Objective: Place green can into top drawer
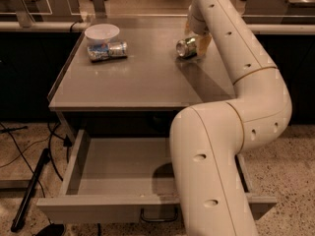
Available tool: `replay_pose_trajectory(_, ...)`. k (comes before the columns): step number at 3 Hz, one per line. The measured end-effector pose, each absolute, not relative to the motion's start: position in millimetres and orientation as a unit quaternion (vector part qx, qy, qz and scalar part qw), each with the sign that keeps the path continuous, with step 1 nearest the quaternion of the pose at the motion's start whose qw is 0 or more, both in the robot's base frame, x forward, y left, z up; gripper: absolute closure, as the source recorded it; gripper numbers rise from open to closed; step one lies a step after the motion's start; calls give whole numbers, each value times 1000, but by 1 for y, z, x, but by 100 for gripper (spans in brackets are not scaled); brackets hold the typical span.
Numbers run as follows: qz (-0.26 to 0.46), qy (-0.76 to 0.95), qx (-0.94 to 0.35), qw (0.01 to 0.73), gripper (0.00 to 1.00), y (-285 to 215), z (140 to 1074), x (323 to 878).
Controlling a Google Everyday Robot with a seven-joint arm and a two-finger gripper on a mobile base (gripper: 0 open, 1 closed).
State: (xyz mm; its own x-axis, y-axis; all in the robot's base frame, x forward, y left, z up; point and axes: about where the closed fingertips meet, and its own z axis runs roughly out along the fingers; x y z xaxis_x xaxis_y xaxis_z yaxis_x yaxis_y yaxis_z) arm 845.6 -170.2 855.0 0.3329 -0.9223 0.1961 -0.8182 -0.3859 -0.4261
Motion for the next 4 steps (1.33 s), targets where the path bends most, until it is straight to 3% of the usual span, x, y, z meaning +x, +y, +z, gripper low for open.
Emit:
replay_pose_trajectory(1, -204, 536, -810, 123, 52, -169, 852, 846)
replay_pose_trajectory(2, -204, 535, -811, 123, 52, -169, 851, 846)
replay_pose_trajectory(3, -200, 533, -813, 124, 71, -168, 848, 846)
replay_pose_trajectory(4, -198, 532, -814, 125, 100, -167, 847, 845)
